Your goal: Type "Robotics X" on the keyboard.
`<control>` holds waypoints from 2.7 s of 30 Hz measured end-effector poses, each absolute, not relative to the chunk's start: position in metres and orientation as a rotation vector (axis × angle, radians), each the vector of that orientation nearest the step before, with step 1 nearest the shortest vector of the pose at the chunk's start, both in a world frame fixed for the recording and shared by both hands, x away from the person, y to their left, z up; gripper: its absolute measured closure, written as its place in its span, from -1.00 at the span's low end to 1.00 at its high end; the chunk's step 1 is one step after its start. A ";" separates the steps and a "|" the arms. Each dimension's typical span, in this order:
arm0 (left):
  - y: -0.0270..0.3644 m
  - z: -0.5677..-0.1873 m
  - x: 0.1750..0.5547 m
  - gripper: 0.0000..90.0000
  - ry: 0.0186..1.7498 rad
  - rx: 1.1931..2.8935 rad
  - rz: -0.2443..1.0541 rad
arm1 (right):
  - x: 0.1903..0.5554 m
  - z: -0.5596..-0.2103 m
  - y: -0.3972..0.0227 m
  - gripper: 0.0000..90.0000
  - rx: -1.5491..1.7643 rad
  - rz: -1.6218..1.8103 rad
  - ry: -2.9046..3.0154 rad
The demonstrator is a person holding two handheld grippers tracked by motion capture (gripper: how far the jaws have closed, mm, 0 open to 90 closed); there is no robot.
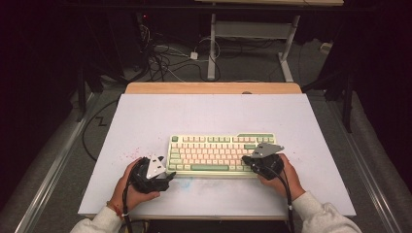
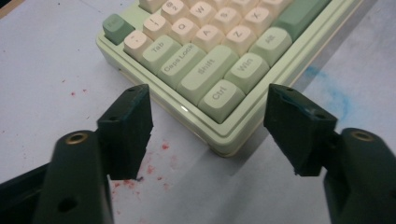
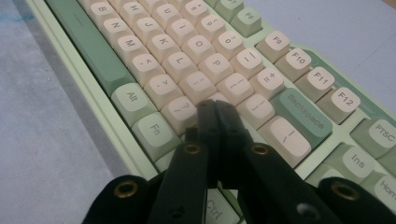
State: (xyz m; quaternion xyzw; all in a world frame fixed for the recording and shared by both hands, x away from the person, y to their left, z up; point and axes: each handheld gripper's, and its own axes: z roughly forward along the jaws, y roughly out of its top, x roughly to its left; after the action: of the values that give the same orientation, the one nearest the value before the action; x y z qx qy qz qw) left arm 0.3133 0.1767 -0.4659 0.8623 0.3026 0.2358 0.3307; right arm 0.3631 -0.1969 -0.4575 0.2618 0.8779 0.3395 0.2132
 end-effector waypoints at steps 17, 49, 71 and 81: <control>0.175 -0.442 0.327 0.94 0.800 2.269 0.505 | 0.362 -0.459 -0.197 1.00 0.729 0.947 2.429; 0.138 -0.440 0.354 0.94 0.744 2.330 0.450 | 0.361 -0.459 -0.197 1.00 0.726 0.945 2.421; 0.111 -0.446 0.367 0.91 0.694 2.379 0.420 | 0.361 -0.459 -0.197 1.00 0.726 0.945 2.422; 0.109 -0.451 0.368 0.90 0.686 2.400 0.409 | 0.361 -0.459 -0.197 1.00 0.725 0.943 2.423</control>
State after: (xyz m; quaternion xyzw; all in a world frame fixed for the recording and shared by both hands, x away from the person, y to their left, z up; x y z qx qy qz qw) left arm 0.3681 0.1087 -0.4508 0.9048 0.2585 0.1542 0.3011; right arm 0.3610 -0.1968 -0.4591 0.2621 0.8757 0.3410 0.2194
